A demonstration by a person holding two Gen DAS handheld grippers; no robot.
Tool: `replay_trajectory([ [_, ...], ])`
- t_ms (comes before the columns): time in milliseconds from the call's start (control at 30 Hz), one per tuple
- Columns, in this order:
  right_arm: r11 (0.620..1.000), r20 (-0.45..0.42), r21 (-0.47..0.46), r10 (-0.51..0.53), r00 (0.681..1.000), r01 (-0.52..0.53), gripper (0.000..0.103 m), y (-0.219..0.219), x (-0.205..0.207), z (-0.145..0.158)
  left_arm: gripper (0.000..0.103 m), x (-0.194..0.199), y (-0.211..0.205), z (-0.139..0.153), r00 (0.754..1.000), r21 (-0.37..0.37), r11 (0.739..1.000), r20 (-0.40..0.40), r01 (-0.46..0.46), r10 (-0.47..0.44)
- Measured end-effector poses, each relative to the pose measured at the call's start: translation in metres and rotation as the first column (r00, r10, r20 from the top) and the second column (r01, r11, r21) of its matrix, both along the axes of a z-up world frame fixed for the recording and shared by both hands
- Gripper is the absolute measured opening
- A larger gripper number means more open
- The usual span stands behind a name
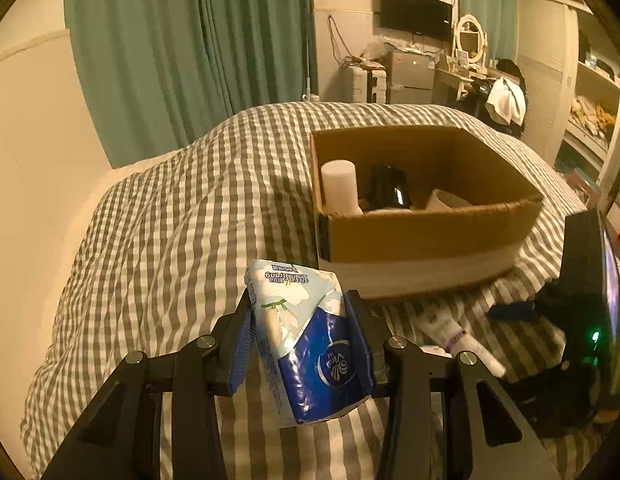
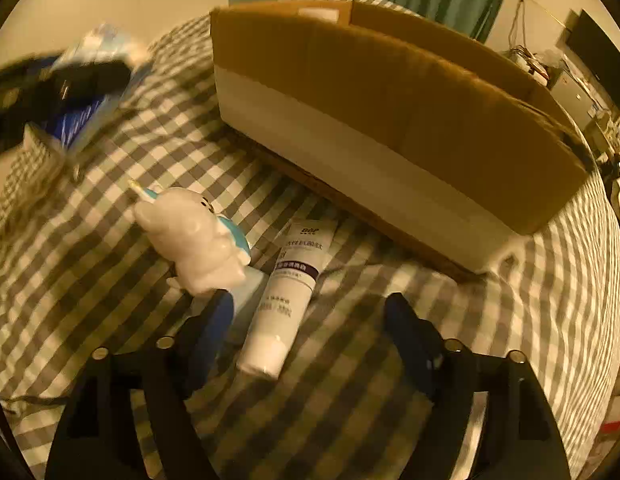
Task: Organize objects
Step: 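Grasp the white bunny figurine with the right tool while the left tool holds the tissue pack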
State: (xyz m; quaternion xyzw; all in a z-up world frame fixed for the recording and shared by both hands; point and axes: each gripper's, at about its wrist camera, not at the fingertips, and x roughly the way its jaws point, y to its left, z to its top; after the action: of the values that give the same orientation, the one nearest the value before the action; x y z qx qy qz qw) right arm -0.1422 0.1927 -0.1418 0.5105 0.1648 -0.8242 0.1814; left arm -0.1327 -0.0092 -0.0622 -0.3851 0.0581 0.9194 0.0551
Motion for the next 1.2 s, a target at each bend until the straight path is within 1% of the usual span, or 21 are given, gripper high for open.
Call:
replay_trajectory([
  [33,1.000,0.007,0.007,0.002,1.000,-0.002,0.069,-0.002,-0.003,-0.003,0.043,-0.004,0.000,0.000,1.000,0.001,1.000,0.001,-0.001,0.001],
  [133,1.000,0.033,0.003,0.001,0.999,-0.001,0.063,-0.002,-0.012,-0.011,0.043,-0.003,0.003,-0.014,1.000,-0.009,1.000,0.007,0.005,-0.005],
  [233,1.000,0.070,-0.014,0.005,0.998,-0.004,0.061,0.002,-0.016,-0.016,0.043,0.001,0.003,-0.021,1.000,-0.008,1.000,0.014,-0.002,0.002],
  [367,0.999,0.055,0.032,0.035,0.998,-0.037,0.058,-0.001,-0.011,-0.016,0.043,0.006,0.000,-0.027,1.000,0.002,1.000,0.017,-0.016,0.016],
  [467,0.994,0.031,0.090,0.065,0.997,-0.067,0.057,-0.008,-0.007,-0.017,0.043,0.013,-0.001,-0.024,1.000,-0.004,1.000,0.007,-0.015,0.015],
  [500,0.991,0.026,0.111,0.076,0.997,-0.078,0.053,-0.010,-0.006,-0.016,0.043,0.017,-0.002,-0.022,1.000,-0.005,1.000,-0.001,-0.014,0.014],
  [533,0.985,0.017,0.152,0.083,0.996,-0.085,0.042,-0.012,-0.005,-0.016,0.043,0.020,-0.004,-0.021,1.000,-0.002,1.000,-0.007,-0.013,0.013],
  [567,0.975,0.013,0.202,0.092,0.996,-0.092,0.035,-0.013,-0.004,-0.018,0.043,0.024,-0.005,-0.018,1.000,0.004,1.000,-0.011,-0.013,0.013],
  [600,0.962,0.023,0.250,0.104,0.994,-0.107,0.030,-0.015,-0.003,-0.022,0.043,0.028,-0.008,-0.016,1.000,0.012,1.000,-0.016,-0.012,0.013],
  [633,0.954,0.027,0.276,0.113,0.993,-0.116,0.030,-0.015,-0.001,-0.025,0.043,0.030,-0.009,-0.015,1.000,0.018,1.000,-0.020,-0.014,0.014],
  [667,0.954,0.023,0.277,0.113,0.993,-0.115,0.030,-0.016,0.000,-0.026,0.044,0.031,-0.011,-0.015,1.000,0.022,1.000,-0.021,-0.017,0.017],
  [733,0.951,0.006,0.288,0.113,0.994,-0.110,0.023,-0.021,0.000,-0.028,0.044,0.032,-0.014,-0.015,1.000,0.027,0.999,-0.014,-0.021,0.021],
  [800,0.949,-0.017,0.296,0.118,0.993,-0.108,0.023,-0.029,0.002,-0.031,0.044,0.033,-0.017,-0.015,1.000,0.022,0.999,-0.008,-0.024,0.024],
  [867,0.952,-0.039,0.286,0.125,0.991,-0.108,0.023,-0.032,0.005,-0.029,0.044,0.033,-0.020,-0.014,1.000,0.021,0.999,-0.004,-0.027,0.027],
  [933,0.965,-0.068,0.248,0.105,0.992,-0.085,0.022,-0.028,0.008,-0.019,0.044,0.031,-0.023,-0.010,1.000,0.022,1.000,-0.001,-0.023,0.023],
  [1000,0.982,-0.084,0.176,0.083,0.993,-0.067,0.021,-0.019,0.012,-0.002,0.044,0.028,-0.024,-0.005,1.000,0.023,1.000,-0.004,-0.014,0.014],
  [1067,0.990,-0.106,0.131,0.062,0.992,-0.047,0.018,-0.011,0.016,0.013,0.044,0.022,-0.025,0.006,1.000,0.041,0.999,-0.012,0.002,-0.002],
  [1100,0.994,-0.121,0.103,0.055,0.991,-0.043,0.007,-0.006,0.018,0.024,0.044,0.019,-0.024,0.011,1.000,0.049,0.999,-0.018,0.009,-0.008],
  [1133,0.997,-0.131,0.067,0.051,0.990,-0.042,0.001,0.000,0.021,0.035,0.044,0.014,-0.024,0.017,1.000,0.057,0.998,-0.025,0.015,-0.013],
  [1167,0.999,-0.149,0.027,0.042,0.988,-0.039,0.001,0.006,0.023,0.048,0.044,0.010,-0.023,0.021,0.999,0.060,0.998,-0.029,0.018,-0.016],
  [1200,0.999,-0.160,0.010,0.039,0.986,-0.037,0.001,0.011,0.024,0.056,0.044,0.003,-0.022,0.027,0.999,0.061,0.998,-0.031,0.022,-0.020],
])
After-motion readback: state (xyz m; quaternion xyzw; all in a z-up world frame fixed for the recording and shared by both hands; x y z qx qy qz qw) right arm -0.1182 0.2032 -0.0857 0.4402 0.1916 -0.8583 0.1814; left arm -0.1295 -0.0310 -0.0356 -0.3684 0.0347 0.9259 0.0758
